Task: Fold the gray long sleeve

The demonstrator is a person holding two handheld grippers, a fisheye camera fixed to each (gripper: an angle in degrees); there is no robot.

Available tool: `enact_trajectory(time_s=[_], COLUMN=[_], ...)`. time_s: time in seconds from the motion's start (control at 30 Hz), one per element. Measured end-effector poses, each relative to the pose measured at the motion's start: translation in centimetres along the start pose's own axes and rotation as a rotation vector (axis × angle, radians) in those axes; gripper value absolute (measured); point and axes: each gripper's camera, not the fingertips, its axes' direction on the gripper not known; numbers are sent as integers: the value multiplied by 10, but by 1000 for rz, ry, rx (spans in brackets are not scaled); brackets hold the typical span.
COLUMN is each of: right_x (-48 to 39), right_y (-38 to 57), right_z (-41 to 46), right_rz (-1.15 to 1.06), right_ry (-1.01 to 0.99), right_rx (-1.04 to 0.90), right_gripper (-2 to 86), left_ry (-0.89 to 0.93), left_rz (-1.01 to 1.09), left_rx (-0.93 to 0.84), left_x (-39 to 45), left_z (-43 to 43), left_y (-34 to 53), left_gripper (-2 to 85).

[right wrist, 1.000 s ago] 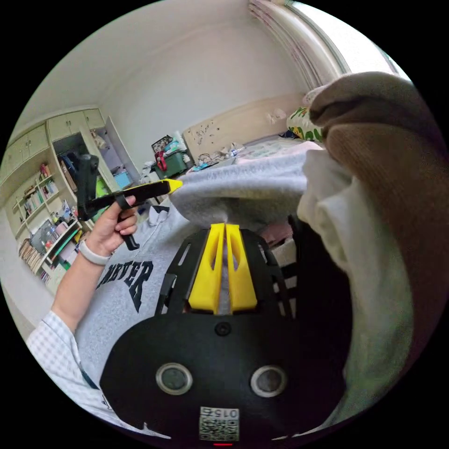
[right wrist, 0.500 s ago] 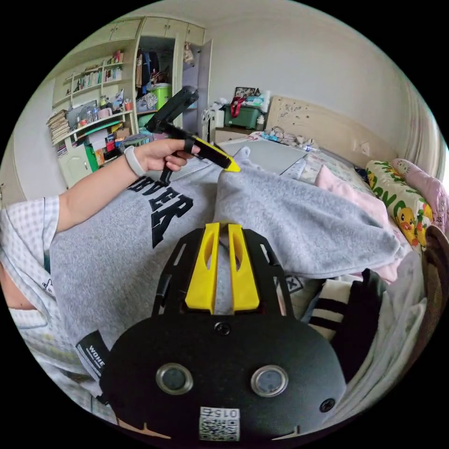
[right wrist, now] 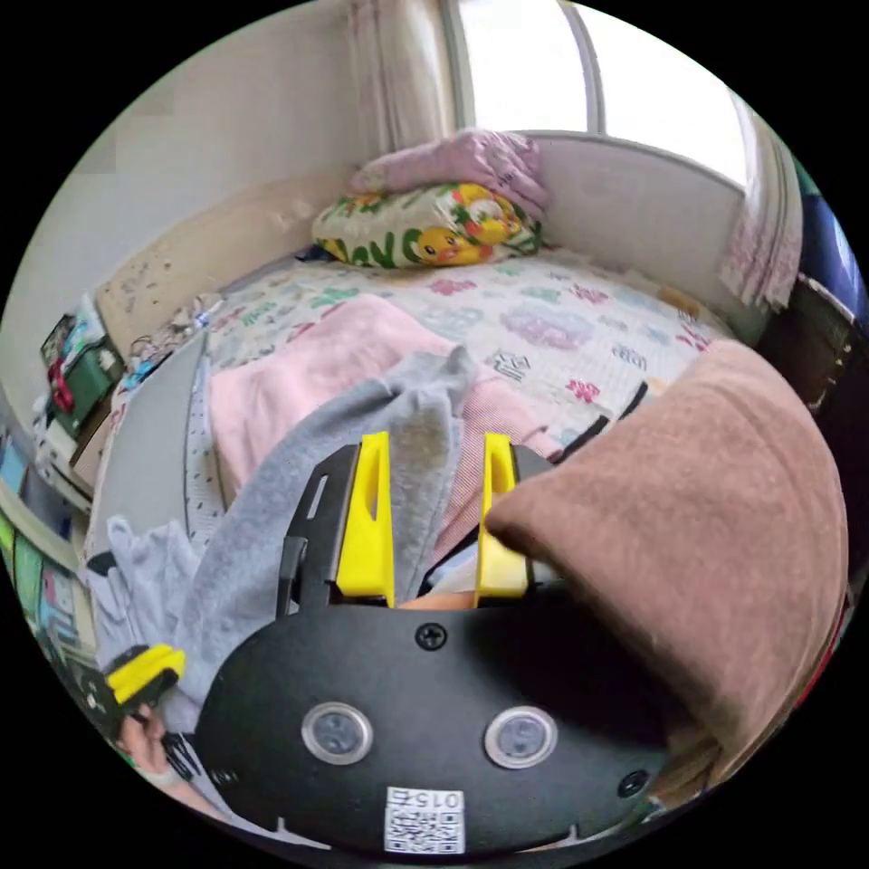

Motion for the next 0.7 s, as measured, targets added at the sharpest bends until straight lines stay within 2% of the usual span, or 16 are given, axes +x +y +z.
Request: enact_trajectory(time_s=[0.13,0.2,0.23,0.33,0.4,0.47,0.53,0.63,0.7], right_x=[19,25,30,45,50,57,73,114,131], right_y=[-12,-5,4,37,67,119,157,192,194], right_z=[10,1,-14,-68,-104,-144,-159,-141,-122], right_rz=[39,-2,-41,-199,-388,-666,-799,-843,-901], right_ry=[-19,-91,-211,-544,-717,-847,-934,-1179,-1314], right_rx=[-42,-15,48,211,277,334,394,418,342], right_gripper=[122,86,40,31,30,30,30,30,28], left_ry=[5,16,27,62,85,211,332,464,474], left_rz=[-2,-5,-5,-24,-64,-89,-29,200,257], left_rx=[-2,6,18,76,182,389,516,697,756], left_x=[0,-1,-2,-15,-28,-42,-39,-12,-2], left_z=[-9,-16,-23,-60,-105,-174,-212,-249,-257], left_y=[1,2,3,9,18,37,47,64,70], left_gripper=[10,12,14,24,35,58,89,129,138])
